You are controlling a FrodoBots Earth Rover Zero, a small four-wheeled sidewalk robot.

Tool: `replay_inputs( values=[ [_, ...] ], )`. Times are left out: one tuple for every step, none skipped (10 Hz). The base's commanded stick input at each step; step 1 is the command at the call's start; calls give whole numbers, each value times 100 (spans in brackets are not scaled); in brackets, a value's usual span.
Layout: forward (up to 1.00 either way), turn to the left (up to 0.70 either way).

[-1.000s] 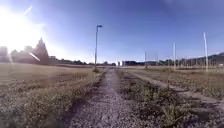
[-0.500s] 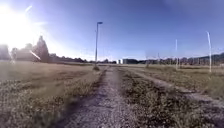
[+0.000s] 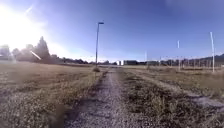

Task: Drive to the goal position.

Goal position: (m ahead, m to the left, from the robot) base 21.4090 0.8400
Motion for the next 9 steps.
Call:
replay_inputs(
  values=[
    [50,0],
    [50,0],
    [50,0],
    [50,0],
    [50,0],
    [50,0],
    [50,-2],
    [50,-35],
    [50,-42]
  ],
)
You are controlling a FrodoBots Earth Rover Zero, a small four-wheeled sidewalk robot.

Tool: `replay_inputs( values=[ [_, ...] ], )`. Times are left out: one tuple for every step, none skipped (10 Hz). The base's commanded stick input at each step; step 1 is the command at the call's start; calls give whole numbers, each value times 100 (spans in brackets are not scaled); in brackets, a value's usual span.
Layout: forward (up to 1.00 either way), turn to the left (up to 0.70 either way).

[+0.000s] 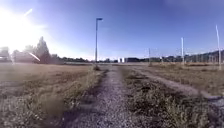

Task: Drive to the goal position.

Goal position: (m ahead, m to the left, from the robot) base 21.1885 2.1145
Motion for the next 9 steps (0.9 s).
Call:
replay_inputs(
  values=[
    [50,-29],
    [50,-15],
    [50,-2],
    [50,0],
    [50,0],
    [50,0],
    [50,0],
    [50,0],
    [50,0]
  ],
)
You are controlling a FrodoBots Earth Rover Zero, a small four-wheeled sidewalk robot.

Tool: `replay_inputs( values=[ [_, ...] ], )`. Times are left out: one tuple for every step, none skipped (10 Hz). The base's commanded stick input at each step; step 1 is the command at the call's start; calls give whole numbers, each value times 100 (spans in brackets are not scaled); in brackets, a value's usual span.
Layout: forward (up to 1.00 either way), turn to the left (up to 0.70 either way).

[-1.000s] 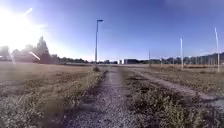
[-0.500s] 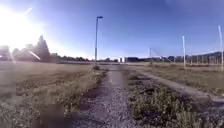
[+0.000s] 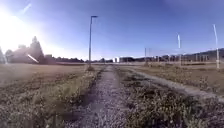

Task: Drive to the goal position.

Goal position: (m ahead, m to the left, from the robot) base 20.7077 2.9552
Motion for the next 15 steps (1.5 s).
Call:
replay_inputs(
  values=[
    [50,0],
    [50,0],
    [50,0],
    [50,0],
    [50,0],
    [50,0],
    [50,0],
    [50,0],
    [50,0],
    [50,0],
    [50,0],
    [50,0],
    [50,0],
    [50,0],
    [50,0]
  ],
)
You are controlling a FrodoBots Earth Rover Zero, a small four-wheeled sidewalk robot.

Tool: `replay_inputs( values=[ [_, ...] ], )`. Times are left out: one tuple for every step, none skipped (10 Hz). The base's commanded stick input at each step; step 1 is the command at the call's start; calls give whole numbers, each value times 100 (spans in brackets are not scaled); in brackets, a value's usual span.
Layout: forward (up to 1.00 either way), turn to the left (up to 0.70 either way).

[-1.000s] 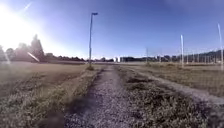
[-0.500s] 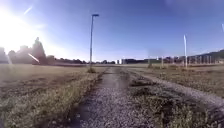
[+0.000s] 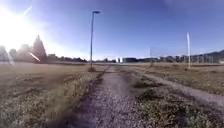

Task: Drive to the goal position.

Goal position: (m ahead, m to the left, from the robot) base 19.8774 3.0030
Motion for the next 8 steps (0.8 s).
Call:
replay_inputs(
  values=[
    [50,0],
    [50,0],
    [50,0],
    [50,0],
    [50,0],
    [50,0],
    [50,0],
    [50,0]
  ],
)
